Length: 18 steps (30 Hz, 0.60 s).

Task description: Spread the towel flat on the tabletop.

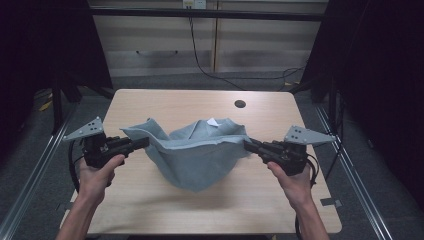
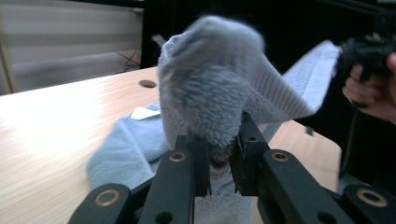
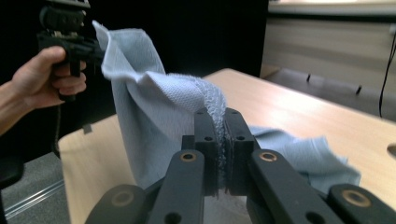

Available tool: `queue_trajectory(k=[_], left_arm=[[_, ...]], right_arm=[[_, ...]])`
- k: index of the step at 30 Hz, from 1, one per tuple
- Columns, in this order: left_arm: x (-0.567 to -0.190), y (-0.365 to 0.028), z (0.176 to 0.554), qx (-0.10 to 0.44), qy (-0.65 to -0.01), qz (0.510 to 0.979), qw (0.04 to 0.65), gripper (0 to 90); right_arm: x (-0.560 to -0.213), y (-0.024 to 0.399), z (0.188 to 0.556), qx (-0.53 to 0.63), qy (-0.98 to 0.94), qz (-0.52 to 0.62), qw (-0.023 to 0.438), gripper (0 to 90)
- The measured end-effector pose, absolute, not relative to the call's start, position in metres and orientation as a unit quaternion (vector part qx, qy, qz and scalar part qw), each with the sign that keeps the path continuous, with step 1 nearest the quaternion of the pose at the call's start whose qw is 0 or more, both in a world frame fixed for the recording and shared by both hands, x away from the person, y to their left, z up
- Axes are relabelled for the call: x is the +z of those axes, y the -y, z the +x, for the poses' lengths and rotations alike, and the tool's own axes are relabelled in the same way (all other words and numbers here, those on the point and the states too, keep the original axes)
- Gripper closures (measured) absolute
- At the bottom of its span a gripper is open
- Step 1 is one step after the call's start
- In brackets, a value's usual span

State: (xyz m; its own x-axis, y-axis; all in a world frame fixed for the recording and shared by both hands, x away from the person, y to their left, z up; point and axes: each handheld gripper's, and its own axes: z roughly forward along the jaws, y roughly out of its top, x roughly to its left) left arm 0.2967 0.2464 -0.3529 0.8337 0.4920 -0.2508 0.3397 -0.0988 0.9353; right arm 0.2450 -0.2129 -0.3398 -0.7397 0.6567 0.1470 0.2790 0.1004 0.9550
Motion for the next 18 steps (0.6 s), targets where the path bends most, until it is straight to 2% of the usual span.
queue_trajectory(k=[3, 5, 6, 10, 12, 13, 15, 16, 18], left_arm=[[-0.342, -0.247, 0.273, 0.066, -0.257, 0.737, 0.621, 79.9], [-0.341, -0.248, 0.265, 0.066, -0.252, 0.739, 0.621, 79.4], [-0.342, -0.25, 0.247, 0.07, -0.24, 0.747, 0.616, 79.5], [-0.353, -0.257, 0.219, 0.056, -0.226, 0.759, 0.608, 78.1], [-0.367, -0.263, 0.204, 0.055, -0.23, 0.777, 0.584, 74.5], [-0.378, -0.27, 0.195, 0.045, -0.237, 0.775, 0.584, 74.0], [-0.384, -0.275, 0.191, 0.039, -0.244, 0.772, 0.585, 73.4], [-0.389, -0.279, 0.187, 0.036, -0.249, 0.771, 0.585, 72.1], [-0.397, -0.286, 0.18, 0.028, -0.254, 0.769, 0.586, 70.1]], right_arm=[[-0.32, 0.217, 0.223, 0.612, -0.713, 0.302, 0.162, 86.8], [-0.315, 0.219, 0.212, 0.615, -0.712, 0.295, 0.164, 86.8], [-0.312, 0.221, 0.203, 0.619, -0.711, 0.291, 0.165, 86.8], [-0.311, 0.226, 0.182, 0.622, -0.715, 0.28, 0.152, 86.7], [-0.318, 0.225, 0.167, 0.605, -0.732, 0.277, 0.146, 86.4], [-0.334, 0.224, 0.153, 0.595, -0.744, 0.275, 0.125, 86.2], [-0.344, 0.222, 0.146, 0.585, -0.752, 0.28, 0.115, 86.1], [-0.363, 0.22, 0.134, 0.564, -0.767, 0.289, 0.101, 84.3], [-0.379, 0.221, 0.127, 0.554, -0.773, 0.299, 0.081, 80.8]])
